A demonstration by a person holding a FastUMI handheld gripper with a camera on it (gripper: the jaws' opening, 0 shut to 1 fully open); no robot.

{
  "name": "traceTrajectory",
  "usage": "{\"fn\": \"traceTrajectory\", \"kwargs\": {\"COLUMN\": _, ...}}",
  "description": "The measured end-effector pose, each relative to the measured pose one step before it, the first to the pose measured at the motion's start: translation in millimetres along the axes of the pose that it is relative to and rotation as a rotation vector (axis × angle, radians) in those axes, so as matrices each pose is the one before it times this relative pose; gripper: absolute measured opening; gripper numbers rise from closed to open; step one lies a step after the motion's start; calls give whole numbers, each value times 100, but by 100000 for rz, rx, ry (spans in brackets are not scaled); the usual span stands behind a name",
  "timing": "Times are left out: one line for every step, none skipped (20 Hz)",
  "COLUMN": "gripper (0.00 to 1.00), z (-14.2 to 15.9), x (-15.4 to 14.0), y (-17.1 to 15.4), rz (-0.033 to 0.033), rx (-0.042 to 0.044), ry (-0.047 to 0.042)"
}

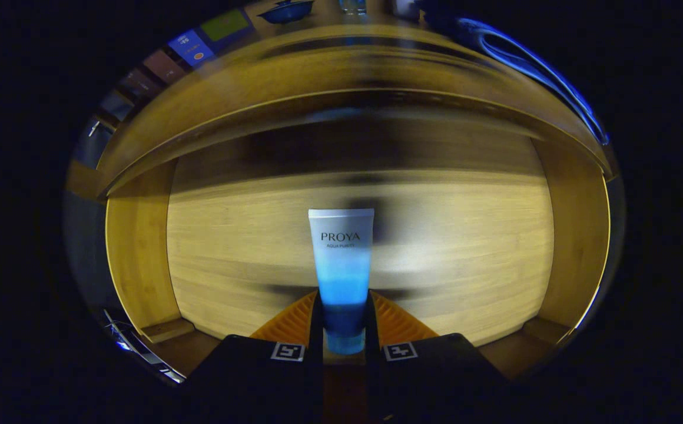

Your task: Pull open the drawer, take out the items inside it, and place them on the countertop above the cabinet.

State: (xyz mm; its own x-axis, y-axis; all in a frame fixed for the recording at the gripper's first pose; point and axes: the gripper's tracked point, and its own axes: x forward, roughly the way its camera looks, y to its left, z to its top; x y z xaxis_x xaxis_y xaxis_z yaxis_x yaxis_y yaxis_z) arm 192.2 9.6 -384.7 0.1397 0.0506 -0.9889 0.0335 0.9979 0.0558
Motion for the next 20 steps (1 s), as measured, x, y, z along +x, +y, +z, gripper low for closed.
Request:
{"fn": "traceTrajectory", "kwargs": {"gripper": 34, "z": -77, "x": -390, "y": -175, "rz": 180, "rx": -179, "ry": -1235}}
{"fn": "traceTrajectory", "kwargs": {"gripper": 34, "z": 84, "x": -639, "y": -118, "rz": 367, "rx": 81, "ry": -1436}}
{"fn": "traceTrajectory", "kwargs": {"gripper": 34, "z": -76, "x": -118, "y": 158, "rz": 557, "rx": -329, "ry": -1487}}
{"fn": "traceTrajectory", "kwargs": {"gripper": 34, "z": 77, "x": -496, "y": 98, "rz": 696, "rx": -373, "ry": -1695}}
{"fn": "traceTrajectory", "kwargs": {"gripper": 34, "z": 20, "x": -425, "y": 164, "rz": 688, "rx": -443, "ry": -1607}}
{"fn": "traceTrajectory", "kwargs": {"gripper": 34, "z": 265, "x": -325, "y": 148, "rz": 470, "rx": -483, "ry": -1523}}
{"fn": "traceTrajectory", "kwargs": {"gripper": 34, "z": 282, "x": -435, "y": -48, "rz": 533, "rx": -520, "ry": -1569}}
{"fn": "traceTrajectory", "kwargs": {"gripper": 34, "z": 301, "x": -410, "y": 108, "rz": 591, "rx": -566, "ry": -1781}}
{"fn": "traceTrajectory", "kwargs": {"gripper": 34, "z": -65, "x": -579, "y": 29, "rz": 251, "rx": -260, "ry": -1552}}
{"fn": "traceTrajectory", "kwargs": {"gripper": 34, "z": 275, "x": -286, "y": 101, "rz": 17, "rx": -472, "ry": -1418}}
{"fn": "traceTrajectory", "kwargs": {"gripper": 34, "z": 445, "x": -516, "y": 187, "rz": -76, "rx": -306, "ry": -1527}}
{"fn": "traceTrajectory", "kwargs": {"gripper": 34, "z": 656, "x": -319, "y": 83, "rz": -208, "rx": -461, "ry": -1683}}
{"fn": "traceTrajectory", "kwargs": {"gripper": 34, "z": 687, "x": -311, "y": 109, "rz": -403, "rx": -597, "ry": -1293}}
{"fn": "traceTrajectory", "kwargs": {"gripper": 34, "z": 915, "x": -358, "y": -33, "rz": -518, "rx": -573, "ry": -1643}}
{"fn": "traceTrajectory", "kwargs": {"gripper": 34, "z": 712, "x": -297, "y": -69, "rz": -964, "rx": -547, "ry": -1319}}
{"fn": "traceTrajectory", "kwargs": {"gripper": 34, "z": 960, "x": 193, "y": -127, "rz": -1004, "rx": -290, "ry": -1343}}
{"fn": "traceTrajectory", "kwargs": {"gripper": 34, "z": 1292, "x": 102, "y": -134, "rz": -1032, "rx": -565, "ry": -601}}
{"fn": "traceTrajectory", "kwargs": {"gripper": 34, "z": 1172, "x": 343, "y": -134, "rz": -829, "rx": -108, "ry": -73}}
{"fn": "traceTrajectory", "kwargs": {"gripper": 34, "z": 1042, "x": 67, "y": 3, "rz": -558, "rx": 305, "ry": -61}}
{"fn": "traceTrajectory", "kwargs": {"gripper": 34, "z": 1270, "x": 362, "y": 78, "rz": -913, "rx": -207, "ry": 386}}
